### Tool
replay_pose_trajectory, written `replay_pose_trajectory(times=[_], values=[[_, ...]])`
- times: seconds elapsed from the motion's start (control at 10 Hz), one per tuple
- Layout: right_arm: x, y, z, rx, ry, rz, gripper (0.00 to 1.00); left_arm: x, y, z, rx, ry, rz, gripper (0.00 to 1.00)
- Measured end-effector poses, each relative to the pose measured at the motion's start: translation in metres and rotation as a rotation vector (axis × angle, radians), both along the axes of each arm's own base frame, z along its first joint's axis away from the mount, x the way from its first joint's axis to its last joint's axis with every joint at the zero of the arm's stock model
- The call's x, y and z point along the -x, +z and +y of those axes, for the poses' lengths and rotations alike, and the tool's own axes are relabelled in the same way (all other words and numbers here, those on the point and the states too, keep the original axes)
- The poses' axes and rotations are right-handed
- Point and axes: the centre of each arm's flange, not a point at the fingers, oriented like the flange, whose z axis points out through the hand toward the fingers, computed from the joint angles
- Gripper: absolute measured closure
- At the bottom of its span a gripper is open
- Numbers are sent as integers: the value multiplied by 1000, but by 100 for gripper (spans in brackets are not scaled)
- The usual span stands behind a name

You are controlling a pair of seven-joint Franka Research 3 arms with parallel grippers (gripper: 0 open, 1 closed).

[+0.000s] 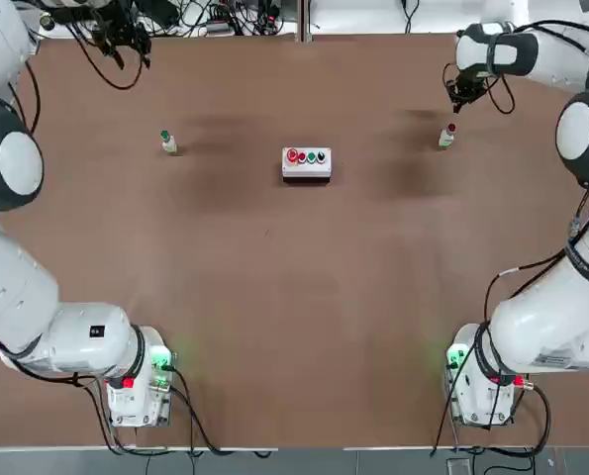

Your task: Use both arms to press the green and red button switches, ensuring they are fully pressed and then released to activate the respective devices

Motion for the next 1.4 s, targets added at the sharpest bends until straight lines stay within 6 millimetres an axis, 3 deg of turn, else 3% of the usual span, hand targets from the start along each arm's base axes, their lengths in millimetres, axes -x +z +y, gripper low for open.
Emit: replay_pose_trajectory(times=[0.2, 0.6, 0.9, 1.1, 1.4], values=[[3, 19, 7, 3, -6, 7, 56, 0, 35, 0, 1, 2, -48, 0], [8, 68, 14, 7, -24, -36, 0, 24, 120, -2, 0, -2, -73, 0], [22, 120, 14, 15, -38, -40, 0, 30, 154, -5, 1, -11, -72, 0], [37, 160, 14, 20, -42, -37, 0, 34, 160, -9, 0, -19, -52, 0], [69, 238, 14, 28, -50, -42, 0, 36, 160, -9, 0, -18, -35, 0]])
